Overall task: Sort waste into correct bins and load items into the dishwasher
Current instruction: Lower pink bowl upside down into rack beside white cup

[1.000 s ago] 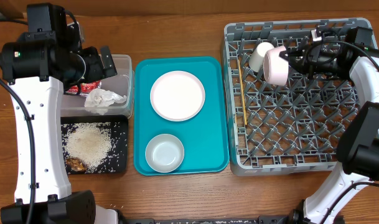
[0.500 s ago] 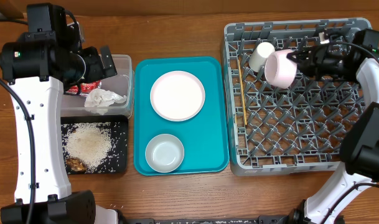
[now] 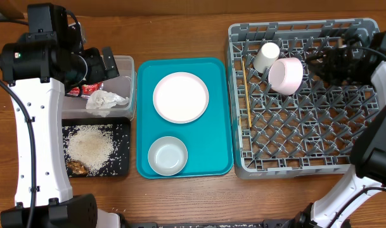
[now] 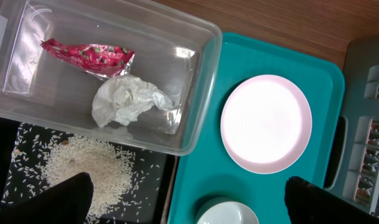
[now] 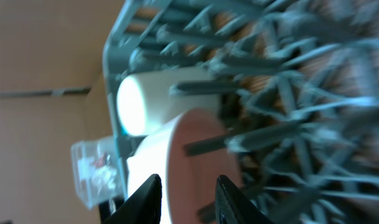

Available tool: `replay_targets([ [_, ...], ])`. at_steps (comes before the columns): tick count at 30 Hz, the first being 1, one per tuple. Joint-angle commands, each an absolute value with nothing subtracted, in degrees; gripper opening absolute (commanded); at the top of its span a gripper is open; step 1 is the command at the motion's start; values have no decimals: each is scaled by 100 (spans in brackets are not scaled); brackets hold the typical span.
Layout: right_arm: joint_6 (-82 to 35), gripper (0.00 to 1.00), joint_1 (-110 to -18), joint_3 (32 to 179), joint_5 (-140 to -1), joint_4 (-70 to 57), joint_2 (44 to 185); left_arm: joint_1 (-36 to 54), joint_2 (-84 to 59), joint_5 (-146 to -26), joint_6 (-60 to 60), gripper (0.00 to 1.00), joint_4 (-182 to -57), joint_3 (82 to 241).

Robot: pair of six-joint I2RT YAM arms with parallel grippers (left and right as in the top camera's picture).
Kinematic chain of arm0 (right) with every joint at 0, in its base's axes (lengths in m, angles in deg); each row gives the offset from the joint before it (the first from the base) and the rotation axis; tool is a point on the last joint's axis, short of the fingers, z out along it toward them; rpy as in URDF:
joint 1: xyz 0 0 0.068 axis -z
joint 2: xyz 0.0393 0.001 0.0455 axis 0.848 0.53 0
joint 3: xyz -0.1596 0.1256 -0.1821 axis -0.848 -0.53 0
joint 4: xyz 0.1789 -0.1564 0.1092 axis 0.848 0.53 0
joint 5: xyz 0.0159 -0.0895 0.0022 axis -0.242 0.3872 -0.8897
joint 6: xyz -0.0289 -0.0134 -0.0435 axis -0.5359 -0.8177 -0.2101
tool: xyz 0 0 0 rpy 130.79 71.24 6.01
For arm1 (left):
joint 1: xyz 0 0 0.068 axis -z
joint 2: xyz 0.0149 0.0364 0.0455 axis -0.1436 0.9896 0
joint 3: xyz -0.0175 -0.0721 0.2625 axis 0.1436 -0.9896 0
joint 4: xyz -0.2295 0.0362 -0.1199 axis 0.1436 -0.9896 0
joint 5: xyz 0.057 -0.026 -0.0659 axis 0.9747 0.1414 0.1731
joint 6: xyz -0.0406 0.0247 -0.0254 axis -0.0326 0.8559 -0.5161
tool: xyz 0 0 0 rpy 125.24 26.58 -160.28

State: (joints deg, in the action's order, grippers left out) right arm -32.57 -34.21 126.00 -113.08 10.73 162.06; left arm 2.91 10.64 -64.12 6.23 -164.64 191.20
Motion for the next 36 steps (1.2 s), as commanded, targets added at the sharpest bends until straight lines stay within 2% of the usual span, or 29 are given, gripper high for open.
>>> replay_targets([
  [1,-2942,31,-3209,13155,-10843,1136,16219,302,1105,-6374,546,100,-16462,19124],
  [9,-2850,30,-3338,14292,-9691,2183,15948,302,1105,-6374,546,100,-16462,19124],
  [18,-2977,26,-4562,14543,-7700,3061,15498,302,1105,-6377,546,100,-16462,19124],
  [21,-2975,17,-5023,14508,-7313,3308,15500,302,1105,-6374,544,100,-16462,19124],
  [26,-2973,6,-5541,14390,-6524,3464,15500,302,1105,-6374,546,100,-16462,19124],
  [30,-2971,5,-5753,14119,-5798,3407,15505,302,1105,-6374,546,100,-16462,19124],
  [36,-2968,6,-5711,13684,-5750,3048,15507,302,1105,-6374,546,100,-16462,19124],
])
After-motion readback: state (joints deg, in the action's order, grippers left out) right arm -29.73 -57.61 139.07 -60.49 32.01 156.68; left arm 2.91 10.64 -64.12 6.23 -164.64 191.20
